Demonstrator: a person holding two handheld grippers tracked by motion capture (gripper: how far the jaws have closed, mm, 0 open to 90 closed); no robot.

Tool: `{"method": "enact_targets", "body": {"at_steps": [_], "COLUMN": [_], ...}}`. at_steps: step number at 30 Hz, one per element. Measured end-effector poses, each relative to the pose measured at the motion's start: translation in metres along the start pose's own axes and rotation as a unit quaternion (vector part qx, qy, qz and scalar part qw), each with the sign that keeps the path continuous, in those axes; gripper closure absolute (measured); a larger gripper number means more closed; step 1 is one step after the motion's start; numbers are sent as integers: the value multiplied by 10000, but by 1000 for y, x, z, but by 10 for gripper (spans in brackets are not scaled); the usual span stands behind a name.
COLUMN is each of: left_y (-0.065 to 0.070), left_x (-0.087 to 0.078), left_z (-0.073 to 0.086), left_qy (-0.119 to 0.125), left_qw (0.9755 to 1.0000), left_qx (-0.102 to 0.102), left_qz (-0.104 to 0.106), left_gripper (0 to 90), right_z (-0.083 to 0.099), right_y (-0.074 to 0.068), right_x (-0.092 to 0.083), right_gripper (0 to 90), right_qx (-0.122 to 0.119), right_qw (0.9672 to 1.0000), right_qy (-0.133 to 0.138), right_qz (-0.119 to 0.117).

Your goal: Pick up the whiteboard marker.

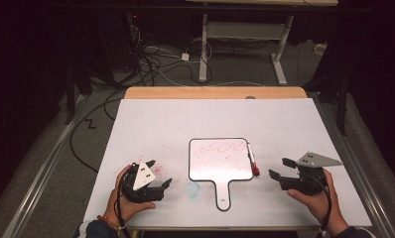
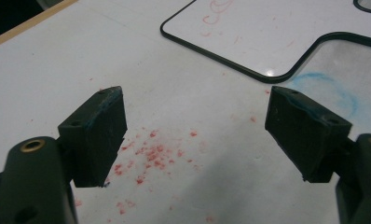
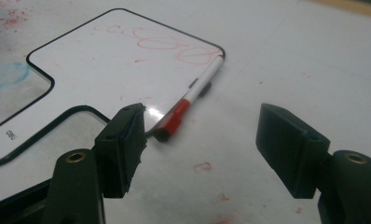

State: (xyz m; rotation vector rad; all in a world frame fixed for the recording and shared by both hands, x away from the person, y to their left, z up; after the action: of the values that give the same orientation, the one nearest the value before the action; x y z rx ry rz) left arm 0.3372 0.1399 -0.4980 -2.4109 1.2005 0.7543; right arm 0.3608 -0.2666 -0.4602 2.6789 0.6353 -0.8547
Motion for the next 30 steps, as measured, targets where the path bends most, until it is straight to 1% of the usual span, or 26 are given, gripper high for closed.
{"method": "enact_targets", "body": {"at_steps": [1,2,3,4,5,6,7,8,9,11,12,14,16,18,19,20,22,23,24,26,27,28,30], "left_y": [1,2,3,2,4,4,4,4,4,5,4,5,5,6,6,7,7,7,7,8,9,9,9], "left_x": [0,1,1,1,1,1,1,1,1,1,1,1,1,1,1,1,1,1,1,1,2,2,4], "left_z": [0,1,1,1,2,2,2,3,3,3,3,4,4,5,5,6,6,6,6,6,6,5,4], "left_qy": [-15,-44,-71,-62,-82,-94,-108,-111,-113,-126,-120,-143,-156,-196,-199,-193,-193,-189,-198,-222,-229,-230,-220], "left_qw": [10000,10000,10000,10000,10000,9999,9999,9999,9999,9999,9999,9998,9998,9997,9997,9997,9997,9997,9997,9996,9996,9996,9995], "left_qx": [26,-15,2,69,22,21,22,21,21,28,86,88,99,106,110,112,100,92,96,100,47,47,8], "left_qz": [-1,30,37,20,50,48,43,55,69,86,69,66,91,93,106,111,117,133,135,141,182,184,219], "left_gripper": [195,196,196,195,195,195,195,195,194,193,192,192,192,191,191,191,192,192,192,191,192,192,192], "right_z": [-2,-5,-7,-9,-10,-11,-13,-14,-14,-18,-19,-21,-20,-19,-18,-17,-15,-15,-15,-14,-14,-13,-13], "right_y": [0,0,-1,-2,-2,-2,-2,-2,-2,-1,0,0,1,0,-1,-1,-2,-2,-2,-2,-3,-4,-6], "right_x": [5,9,14,19,25,30,35,41,47,58,63,72,81,88,90,92,93,93,93,93,93,92,92], "right_gripper": [368,368,375,394,392,396,420,441,436,482,483,518,548,602,616,627,674,703,709,752,786,810,813], "right_qx": [-48,-37,-31,-27,-23,48,131,153,159,304,314,406,458,461,431,399,414,424,405,400,367,358,261], "right_qw": [9999,9998,9996,9992,9983,9974,9970,9961,9946,9936,9927,9910,9883,9870,9859,9856,9844,9843,9841,9838,9838,9830,9843], "right_qy": [-88,-208,-255,-358,-529,-658,-692,-788,-942,-977,-1054,-1154,-1320,-1420,-1483,-1518,-1559,-1554,-1581,-1575,-1580,-1598,-1564], "right_qz": [-36,-41,-82,-178,-250,-284,-317,-368,-405,-469,-491,-540,-614,-598,-650,-636,-700,-715,-705,-760,-766,-827,-770]}}
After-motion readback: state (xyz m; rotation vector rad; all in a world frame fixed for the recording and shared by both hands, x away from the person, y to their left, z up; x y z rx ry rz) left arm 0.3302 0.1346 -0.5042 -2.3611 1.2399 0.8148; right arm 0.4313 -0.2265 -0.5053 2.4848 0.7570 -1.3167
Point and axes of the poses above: each handheld gripper's, and its own axes: x roughly forward along the jaws, z roughly out of its underside, y roughly to its right, the point moved 6 cm from there along x, roughly forward along the jaws, and after that the axes turned 12 degrees about z, right-handed, at the moved point
